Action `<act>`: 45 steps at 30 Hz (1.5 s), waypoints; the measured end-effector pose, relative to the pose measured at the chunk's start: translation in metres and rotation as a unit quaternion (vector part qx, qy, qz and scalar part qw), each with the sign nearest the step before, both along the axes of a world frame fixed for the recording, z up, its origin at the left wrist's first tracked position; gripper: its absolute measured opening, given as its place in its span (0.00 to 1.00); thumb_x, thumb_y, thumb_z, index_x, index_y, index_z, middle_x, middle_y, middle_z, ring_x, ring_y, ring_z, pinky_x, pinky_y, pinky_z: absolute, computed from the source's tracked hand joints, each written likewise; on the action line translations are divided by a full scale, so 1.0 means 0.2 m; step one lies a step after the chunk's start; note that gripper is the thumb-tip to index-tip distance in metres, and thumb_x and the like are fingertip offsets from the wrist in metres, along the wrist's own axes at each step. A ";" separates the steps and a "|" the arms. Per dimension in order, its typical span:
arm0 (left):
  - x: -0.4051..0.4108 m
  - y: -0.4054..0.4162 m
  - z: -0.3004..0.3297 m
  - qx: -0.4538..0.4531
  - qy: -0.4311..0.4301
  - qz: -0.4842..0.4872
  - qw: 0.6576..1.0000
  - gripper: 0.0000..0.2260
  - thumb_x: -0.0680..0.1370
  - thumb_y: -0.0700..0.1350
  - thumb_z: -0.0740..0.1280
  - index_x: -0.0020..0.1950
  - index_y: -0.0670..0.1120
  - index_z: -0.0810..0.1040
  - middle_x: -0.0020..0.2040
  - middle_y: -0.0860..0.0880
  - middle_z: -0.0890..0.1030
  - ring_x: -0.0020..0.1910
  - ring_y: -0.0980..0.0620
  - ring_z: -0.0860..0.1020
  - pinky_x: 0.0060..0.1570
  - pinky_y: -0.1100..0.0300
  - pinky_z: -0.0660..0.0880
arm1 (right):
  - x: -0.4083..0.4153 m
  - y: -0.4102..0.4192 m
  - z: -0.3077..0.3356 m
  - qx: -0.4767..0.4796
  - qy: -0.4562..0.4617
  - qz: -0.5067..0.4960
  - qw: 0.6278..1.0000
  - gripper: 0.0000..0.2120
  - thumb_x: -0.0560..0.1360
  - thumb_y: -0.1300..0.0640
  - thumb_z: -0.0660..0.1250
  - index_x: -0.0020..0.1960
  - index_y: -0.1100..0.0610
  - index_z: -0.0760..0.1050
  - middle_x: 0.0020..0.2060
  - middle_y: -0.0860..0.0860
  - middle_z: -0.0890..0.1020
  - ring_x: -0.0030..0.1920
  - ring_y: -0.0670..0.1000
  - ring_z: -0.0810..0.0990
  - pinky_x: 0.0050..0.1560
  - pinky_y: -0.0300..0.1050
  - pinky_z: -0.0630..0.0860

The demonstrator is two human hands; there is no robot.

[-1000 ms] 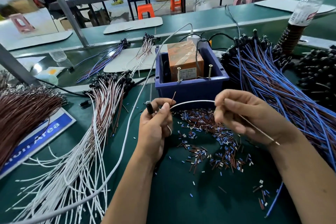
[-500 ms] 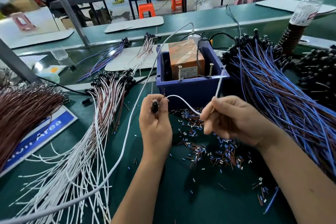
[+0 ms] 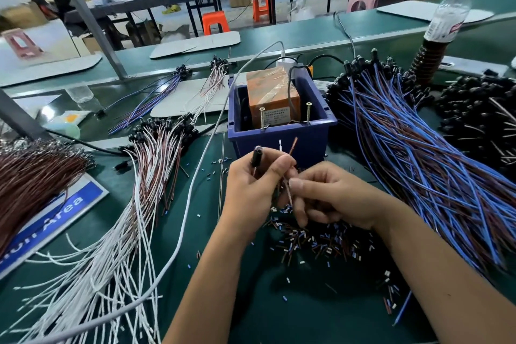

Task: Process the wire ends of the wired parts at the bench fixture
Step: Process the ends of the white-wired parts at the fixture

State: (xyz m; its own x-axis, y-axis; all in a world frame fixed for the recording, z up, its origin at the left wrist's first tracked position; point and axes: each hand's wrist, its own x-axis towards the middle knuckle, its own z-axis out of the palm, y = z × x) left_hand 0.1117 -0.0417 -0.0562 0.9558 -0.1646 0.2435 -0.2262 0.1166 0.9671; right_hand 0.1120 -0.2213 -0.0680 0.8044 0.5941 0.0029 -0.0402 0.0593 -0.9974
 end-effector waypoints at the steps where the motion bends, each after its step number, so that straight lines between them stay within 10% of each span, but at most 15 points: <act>1: 0.01 0.01 -0.01 0.000 0.003 0.000 1.000 0.06 0.82 0.37 0.68 0.45 0.39 0.80 0.34 0.47 0.80 0.27 0.54 0.75 0.28 0.64 0.72 | 0.01 -0.01 0.00 0.021 0.006 -0.032 0.999 0.17 0.81 0.44 0.68 0.45 0.55 0.85 0.33 0.59 0.82 0.23 0.45 0.68 0.21 0.35 0.58; 18: -0.03 0.06 -0.05 0.038 0.013 -0.065 0.997 0.08 0.78 0.51 0.69 0.42 0.50 0.83 0.31 0.51 0.75 0.25 0.59 0.66 0.26 0.70 0.62 | 0.07 -0.03 -0.03 0.049 -0.070 -0.365 0.927 0.11 0.81 0.54 0.71 0.41 0.55 0.83 0.28 0.53 0.78 0.21 0.47 0.66 0.22 0.38 0.62; 27: -0.01 -0.09 0.03 0.033 -0.081 0.159 0.983 0.08 0.82 0.44 0.68 0.43 0.50 0.81 0.34 0.52 0.80 0.34 0.55 0.78 0.38 0.57 0.80 | 0.01 0.06 -0.01 -0.045 -0.159 -0.205 0.965 0.21 0.81 0.43 0.65 0.41 0.58 0.81 0.27 0.47 0.71 0.28 0.46 0.66 0.29 0.37 0.61; 36: 0.00 -0.14 0.08 0.128 -0.204 0.309 0.920 0.05 0.82 0.43 0.69 0.46 0.46 0.81 0.45 0.48 0.79 0.43 0.54 0.77 0.41 0.65 0.72 | -0.01 0.05 0.02 -0.006 -0.151 -0.202 0.968 0.10 0.80 0.55 0.68 0.41 0.58 0.80 0.28 0.49 0.73 0.28 0.47 0.68 0.30 0.40 0.64; 45: 0.06 -0.14 0.08 0.100 0.022 0.377 0.920 0.13 0.82 0.48 0.69 0.37 0.50 0.81 0.31 0.62 0.81 0.32 0.63 0.78 0.36 0.71 0.70 | 0.00 0.07 -0.02 0.031 -0.238 -0.435 0.868 0.13 0.76 0.57 0.63 0.34 0.61 0.70 0.25 0.48 0.68 0.25 0.46 0.63 0.26 0.41 0.60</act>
State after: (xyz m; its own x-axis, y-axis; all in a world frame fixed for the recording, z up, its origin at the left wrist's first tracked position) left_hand 0.1239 -0.0697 -0.0404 0.8249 0.5126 0.2382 -0.1291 -0.2395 0.9623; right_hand 0.1115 -0.2073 -0.0710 0.8469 -0.2508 0.4689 0.4631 -0.0856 -0.8822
